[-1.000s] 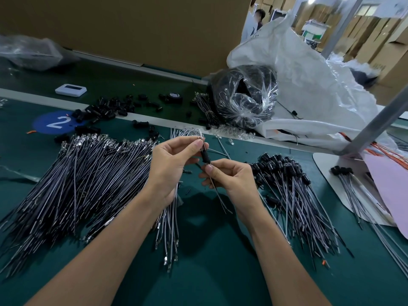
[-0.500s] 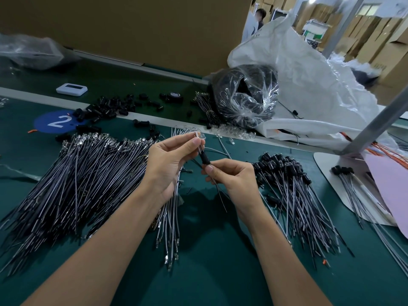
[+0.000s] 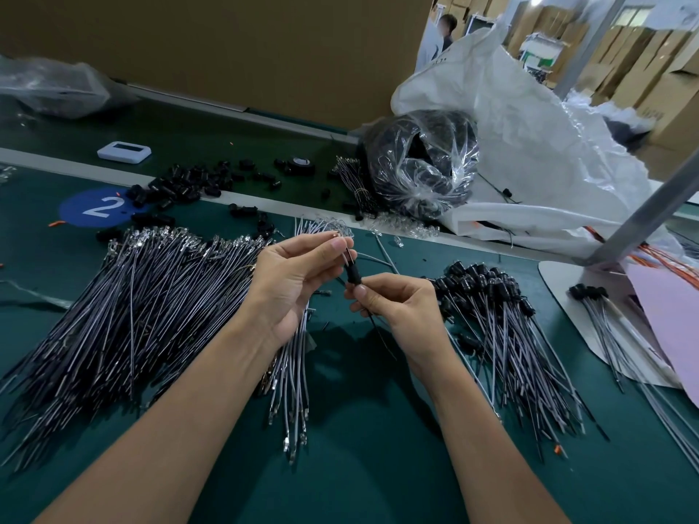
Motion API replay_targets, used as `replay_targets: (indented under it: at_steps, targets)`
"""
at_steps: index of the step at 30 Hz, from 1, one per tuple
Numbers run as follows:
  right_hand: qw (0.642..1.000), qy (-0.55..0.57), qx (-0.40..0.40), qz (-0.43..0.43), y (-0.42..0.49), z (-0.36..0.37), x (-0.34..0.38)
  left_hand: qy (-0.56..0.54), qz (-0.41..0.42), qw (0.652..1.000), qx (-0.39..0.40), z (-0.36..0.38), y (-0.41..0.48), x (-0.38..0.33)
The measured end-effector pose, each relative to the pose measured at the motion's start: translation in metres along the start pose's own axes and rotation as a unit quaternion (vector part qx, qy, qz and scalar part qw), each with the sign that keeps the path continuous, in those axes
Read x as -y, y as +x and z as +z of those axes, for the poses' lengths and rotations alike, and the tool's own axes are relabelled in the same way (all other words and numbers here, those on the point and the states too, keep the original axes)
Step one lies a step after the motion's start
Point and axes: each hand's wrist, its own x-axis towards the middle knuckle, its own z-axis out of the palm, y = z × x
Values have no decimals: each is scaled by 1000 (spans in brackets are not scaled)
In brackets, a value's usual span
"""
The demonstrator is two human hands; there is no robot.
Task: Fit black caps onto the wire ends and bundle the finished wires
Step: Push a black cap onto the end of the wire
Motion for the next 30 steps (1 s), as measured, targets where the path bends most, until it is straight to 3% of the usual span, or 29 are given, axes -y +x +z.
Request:
replay_targets:
  at_steps: [17, 21, 30]
  targets:
    - [999, -36, 1, 3, 0, 0, -2, 8, 0, 1000, 18, -1, 0, -1]
    - [999, -32, 18, -3, -3, 1, 0, 83, 23, 996, 20, 0, -2, 1]
    - [993, -74, -59, -69, -1, 6, -6, 110, 48, 993, 20, 7, -6, 9]
